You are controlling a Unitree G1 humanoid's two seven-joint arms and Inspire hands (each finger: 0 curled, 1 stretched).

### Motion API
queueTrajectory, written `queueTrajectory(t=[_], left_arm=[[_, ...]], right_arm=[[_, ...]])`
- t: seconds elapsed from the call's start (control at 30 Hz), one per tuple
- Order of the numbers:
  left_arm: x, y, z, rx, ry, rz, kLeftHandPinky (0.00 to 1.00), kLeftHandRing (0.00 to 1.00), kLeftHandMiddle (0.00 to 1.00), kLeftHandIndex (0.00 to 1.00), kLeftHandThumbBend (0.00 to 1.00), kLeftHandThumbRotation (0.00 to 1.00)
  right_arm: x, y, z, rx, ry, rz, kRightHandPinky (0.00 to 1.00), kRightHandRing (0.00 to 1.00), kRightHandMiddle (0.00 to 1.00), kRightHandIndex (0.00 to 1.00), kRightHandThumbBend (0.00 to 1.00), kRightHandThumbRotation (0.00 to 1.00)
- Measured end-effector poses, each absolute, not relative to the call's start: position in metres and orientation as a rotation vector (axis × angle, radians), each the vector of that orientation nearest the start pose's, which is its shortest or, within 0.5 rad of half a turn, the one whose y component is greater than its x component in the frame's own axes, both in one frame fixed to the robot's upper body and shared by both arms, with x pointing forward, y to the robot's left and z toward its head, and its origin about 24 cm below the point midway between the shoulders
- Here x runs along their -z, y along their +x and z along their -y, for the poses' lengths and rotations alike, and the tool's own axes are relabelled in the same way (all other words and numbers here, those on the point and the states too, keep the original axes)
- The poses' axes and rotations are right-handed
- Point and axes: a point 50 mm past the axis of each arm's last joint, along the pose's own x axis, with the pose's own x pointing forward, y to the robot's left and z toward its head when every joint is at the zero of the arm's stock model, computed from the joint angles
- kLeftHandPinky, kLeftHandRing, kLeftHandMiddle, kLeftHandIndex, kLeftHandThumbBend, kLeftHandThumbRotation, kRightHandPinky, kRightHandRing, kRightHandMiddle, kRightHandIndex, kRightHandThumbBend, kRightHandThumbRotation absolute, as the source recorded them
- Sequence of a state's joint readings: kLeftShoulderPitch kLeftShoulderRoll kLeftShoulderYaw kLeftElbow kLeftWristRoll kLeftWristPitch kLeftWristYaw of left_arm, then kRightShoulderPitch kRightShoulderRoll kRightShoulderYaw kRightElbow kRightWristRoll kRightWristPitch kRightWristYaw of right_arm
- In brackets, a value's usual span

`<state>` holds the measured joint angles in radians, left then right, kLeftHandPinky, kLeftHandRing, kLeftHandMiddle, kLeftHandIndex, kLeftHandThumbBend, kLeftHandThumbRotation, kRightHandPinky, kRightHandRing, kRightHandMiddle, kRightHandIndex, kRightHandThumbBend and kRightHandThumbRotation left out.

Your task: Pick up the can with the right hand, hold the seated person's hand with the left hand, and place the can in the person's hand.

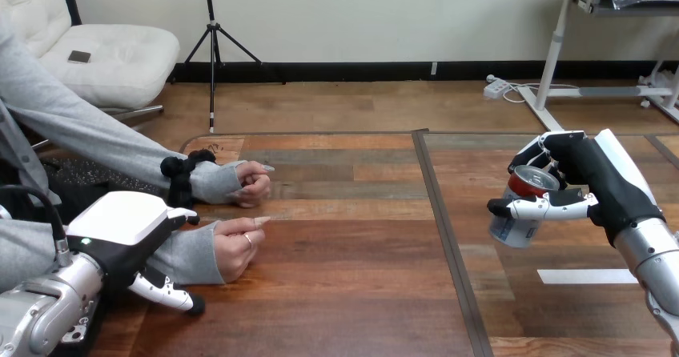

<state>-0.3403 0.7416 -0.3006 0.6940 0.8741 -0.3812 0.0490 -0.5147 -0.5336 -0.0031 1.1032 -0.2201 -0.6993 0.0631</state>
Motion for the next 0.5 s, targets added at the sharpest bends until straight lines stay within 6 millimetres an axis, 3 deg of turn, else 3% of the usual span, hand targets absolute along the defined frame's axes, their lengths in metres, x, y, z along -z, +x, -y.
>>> queueTrajectory(t=[0.5], left_arm=[[-0.0314, 0.2925, -0.2766, 0.431, 1.606, -0.102, 0.72, 0.75, 0.77, 0.78, 1.0, 0.27]], right_arm=[[-0.0475, 0.3138, 0.2783, -0.086, -0.676, 0.062, 0.23, 0.28, 0.36, 0.44, 0.82, 0.0]])
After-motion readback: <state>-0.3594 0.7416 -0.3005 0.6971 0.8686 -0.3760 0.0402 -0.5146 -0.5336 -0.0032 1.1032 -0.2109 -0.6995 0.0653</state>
